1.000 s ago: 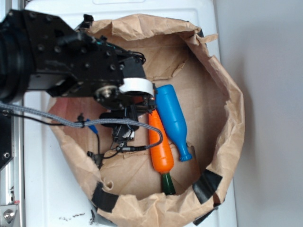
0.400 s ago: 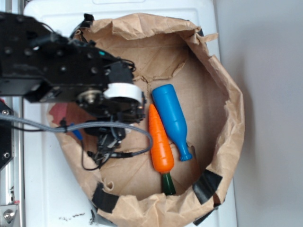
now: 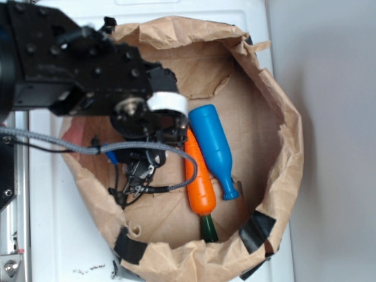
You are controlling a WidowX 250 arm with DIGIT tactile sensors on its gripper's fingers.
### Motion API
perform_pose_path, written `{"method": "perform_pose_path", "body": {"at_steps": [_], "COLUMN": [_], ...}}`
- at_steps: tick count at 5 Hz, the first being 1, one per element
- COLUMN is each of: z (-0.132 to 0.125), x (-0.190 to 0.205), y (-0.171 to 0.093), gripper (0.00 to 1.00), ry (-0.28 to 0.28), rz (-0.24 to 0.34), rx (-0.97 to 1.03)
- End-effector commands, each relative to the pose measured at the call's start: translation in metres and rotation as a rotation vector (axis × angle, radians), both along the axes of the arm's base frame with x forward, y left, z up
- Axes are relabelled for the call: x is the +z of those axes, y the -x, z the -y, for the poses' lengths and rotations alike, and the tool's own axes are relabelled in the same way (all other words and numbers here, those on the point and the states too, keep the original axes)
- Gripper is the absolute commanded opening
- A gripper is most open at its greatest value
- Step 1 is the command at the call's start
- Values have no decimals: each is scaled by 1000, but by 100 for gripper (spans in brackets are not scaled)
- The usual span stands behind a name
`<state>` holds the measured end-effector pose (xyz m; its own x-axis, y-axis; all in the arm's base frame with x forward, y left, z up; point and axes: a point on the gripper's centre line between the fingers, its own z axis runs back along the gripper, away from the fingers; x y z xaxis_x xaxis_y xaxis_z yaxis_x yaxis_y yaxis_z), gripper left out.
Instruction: Grab the white paper.
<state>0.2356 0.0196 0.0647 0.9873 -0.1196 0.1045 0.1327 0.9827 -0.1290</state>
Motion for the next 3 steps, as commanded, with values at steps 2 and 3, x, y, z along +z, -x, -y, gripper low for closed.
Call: {"method": "perform_pose_path", "body": {"at_steps": [2, 3], "z": [-17, -15], "x": [125, 134], "y": [-17, -13], "gripper": [0, 0], "ry": [47, 34], "rz": [56, 77], "rx": [93, 87]}}
